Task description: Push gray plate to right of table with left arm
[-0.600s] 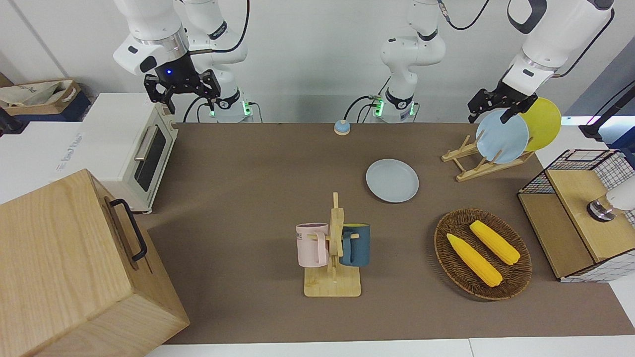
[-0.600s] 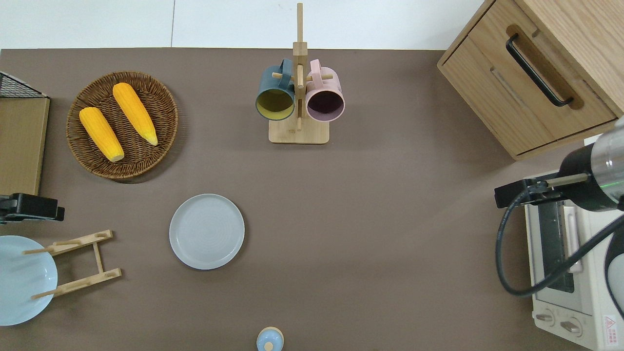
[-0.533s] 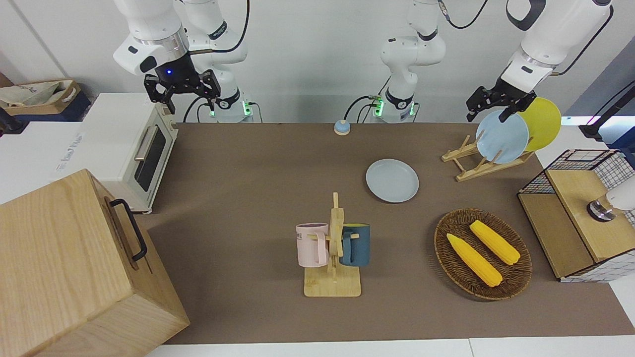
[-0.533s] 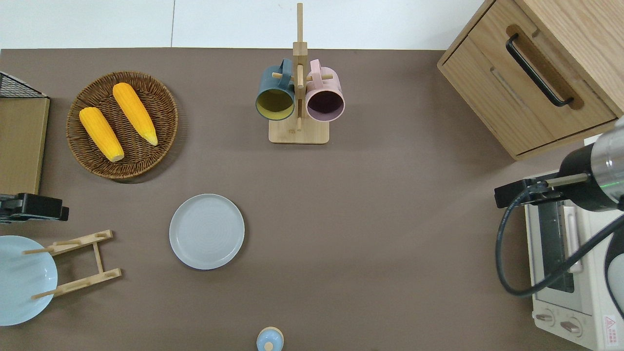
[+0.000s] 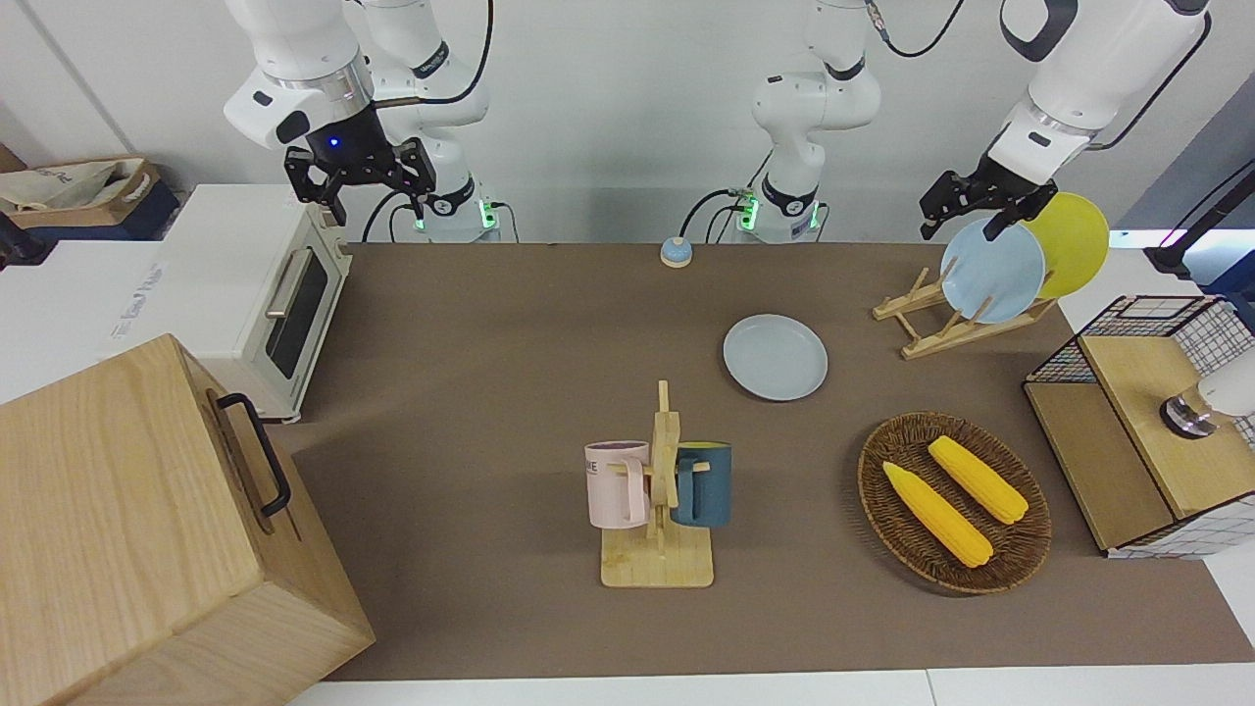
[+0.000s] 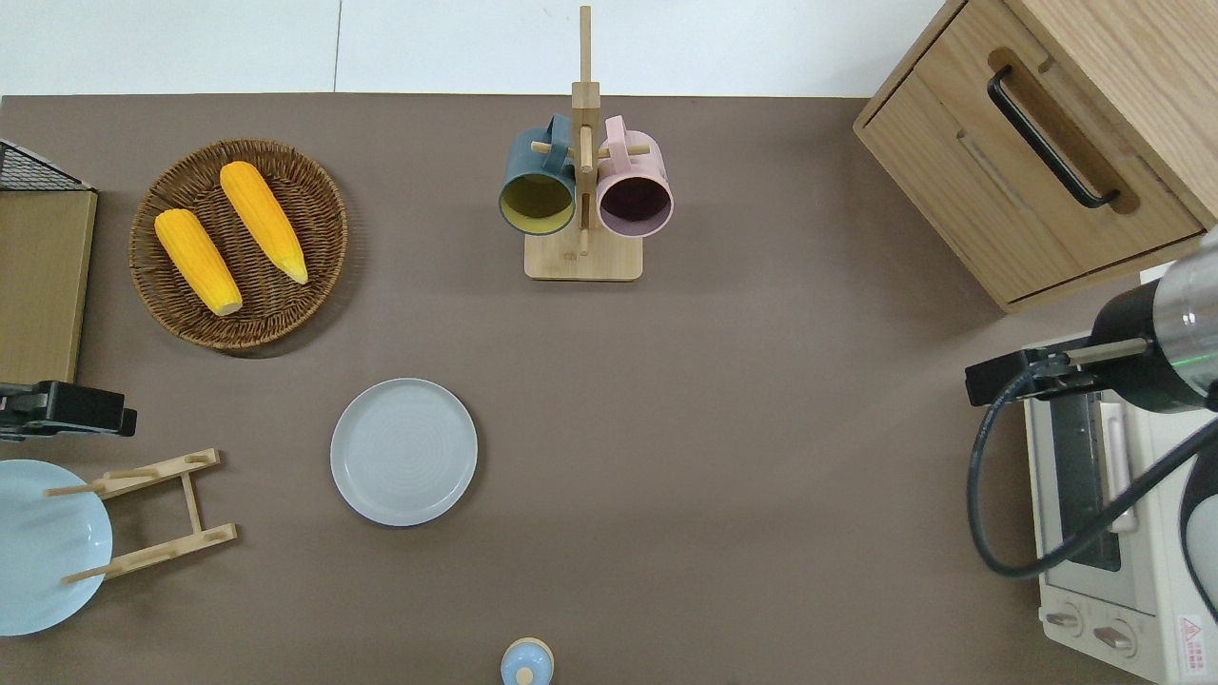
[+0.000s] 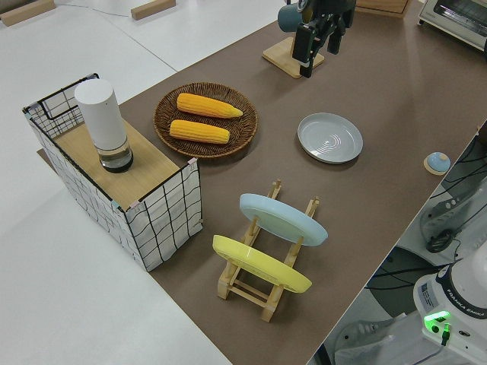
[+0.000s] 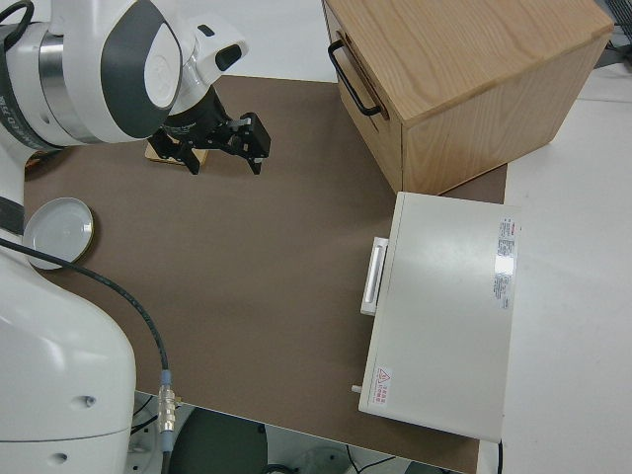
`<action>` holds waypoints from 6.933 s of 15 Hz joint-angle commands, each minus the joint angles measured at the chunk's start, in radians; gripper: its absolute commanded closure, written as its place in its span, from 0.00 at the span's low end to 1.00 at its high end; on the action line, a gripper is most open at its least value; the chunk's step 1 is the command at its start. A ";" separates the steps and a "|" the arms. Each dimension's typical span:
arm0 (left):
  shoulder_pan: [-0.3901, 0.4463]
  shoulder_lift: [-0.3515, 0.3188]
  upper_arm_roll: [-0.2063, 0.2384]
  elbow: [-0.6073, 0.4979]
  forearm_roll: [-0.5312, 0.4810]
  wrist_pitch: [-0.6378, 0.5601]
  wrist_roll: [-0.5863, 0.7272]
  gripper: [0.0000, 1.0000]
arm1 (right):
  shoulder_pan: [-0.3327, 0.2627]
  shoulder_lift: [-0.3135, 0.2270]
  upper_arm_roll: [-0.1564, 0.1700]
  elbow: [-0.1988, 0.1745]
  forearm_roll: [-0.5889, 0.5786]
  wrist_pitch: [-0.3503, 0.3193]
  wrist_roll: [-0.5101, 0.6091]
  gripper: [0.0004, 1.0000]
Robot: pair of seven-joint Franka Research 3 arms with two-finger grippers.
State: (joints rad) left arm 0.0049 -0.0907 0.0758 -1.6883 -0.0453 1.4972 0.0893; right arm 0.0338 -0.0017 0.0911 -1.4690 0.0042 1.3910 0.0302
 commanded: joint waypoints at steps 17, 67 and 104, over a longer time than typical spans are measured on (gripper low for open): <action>-0.029 -0.038 -0.123 -0.497 -0.058 0.564 -0.128 0.00 | -0.011 -0.008 0.006 -0.001 0.008 -0.012 -0.001 0.02; -0.623 0.333 -0.156 -0.550 -0.254 1.180 -0.707 1.00 | -0.011 -0.008 0.006 -0.001 0.008 -0.012 -0.003 0.02; -0.277 0.117 -0.131 -0.298 -0.120 0.358 -0.344 0.01 | -0.011 -0.008 0.004 -0.001 0.008 -0.012 -0.001 0.02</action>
State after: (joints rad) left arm -0.3764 0.1131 -0.0465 -1.9531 -0.1778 1.9252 -0.3715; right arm 0.0338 -0.0017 0.0911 -1.4690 0.0043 1.3910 0.0302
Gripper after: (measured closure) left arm 0.004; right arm 0.013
